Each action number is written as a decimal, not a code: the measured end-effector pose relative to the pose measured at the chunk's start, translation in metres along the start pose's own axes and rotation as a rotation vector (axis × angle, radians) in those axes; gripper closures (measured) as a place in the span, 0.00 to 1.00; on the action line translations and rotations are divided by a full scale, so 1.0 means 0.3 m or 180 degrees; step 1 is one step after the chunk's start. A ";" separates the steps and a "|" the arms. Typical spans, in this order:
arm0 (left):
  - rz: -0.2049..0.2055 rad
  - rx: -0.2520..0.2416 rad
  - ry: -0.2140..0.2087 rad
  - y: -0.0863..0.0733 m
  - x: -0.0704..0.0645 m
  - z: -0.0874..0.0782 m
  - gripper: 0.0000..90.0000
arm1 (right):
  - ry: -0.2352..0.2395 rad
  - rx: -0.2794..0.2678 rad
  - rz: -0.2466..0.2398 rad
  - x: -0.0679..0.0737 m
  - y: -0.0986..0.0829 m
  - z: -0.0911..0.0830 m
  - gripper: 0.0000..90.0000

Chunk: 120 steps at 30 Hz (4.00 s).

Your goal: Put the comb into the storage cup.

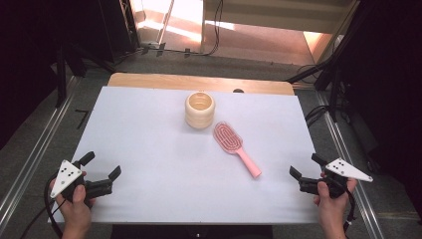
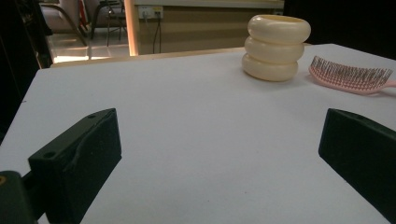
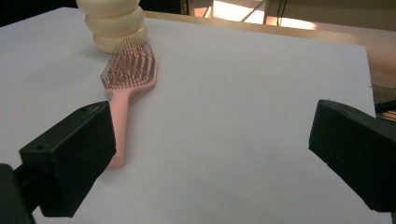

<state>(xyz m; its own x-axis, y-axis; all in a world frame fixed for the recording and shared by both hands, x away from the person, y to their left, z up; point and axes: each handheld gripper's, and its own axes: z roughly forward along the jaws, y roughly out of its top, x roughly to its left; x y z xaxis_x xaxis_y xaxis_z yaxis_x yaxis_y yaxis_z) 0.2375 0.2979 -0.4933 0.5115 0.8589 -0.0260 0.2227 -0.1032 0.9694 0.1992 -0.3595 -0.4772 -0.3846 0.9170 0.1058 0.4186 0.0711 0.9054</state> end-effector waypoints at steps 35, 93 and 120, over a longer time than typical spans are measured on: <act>0.0073 0.0012 0.0004 -0.002 -0.008 0.000 0.00 | 0.0323 0.0556 -0.0312 0.092 0.247 0.134 0.00; 0.0071 -0.0014 -0.0034 -0.003 -0.008 -0.005 0.00 | 0.0423 0.1757 -0.0614 0.223 0.362 0.402 0.00; 0.0106 0.0000 -0.0037 -0.003 -0.010 -0.004 0.00 | 0.0485 0.2152 -0.0636 0.257 0.318 0.519 0.00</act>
<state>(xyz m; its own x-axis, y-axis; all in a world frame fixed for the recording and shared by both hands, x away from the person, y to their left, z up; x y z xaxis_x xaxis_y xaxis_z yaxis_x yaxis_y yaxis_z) 0.2348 0.2960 -0.4937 0.5284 0.8490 0.0035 0.2053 -0.1318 0.9698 0.3377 -0.2210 -0.4467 -0.5968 0.7997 0.0655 0.7269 0.5044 0.4660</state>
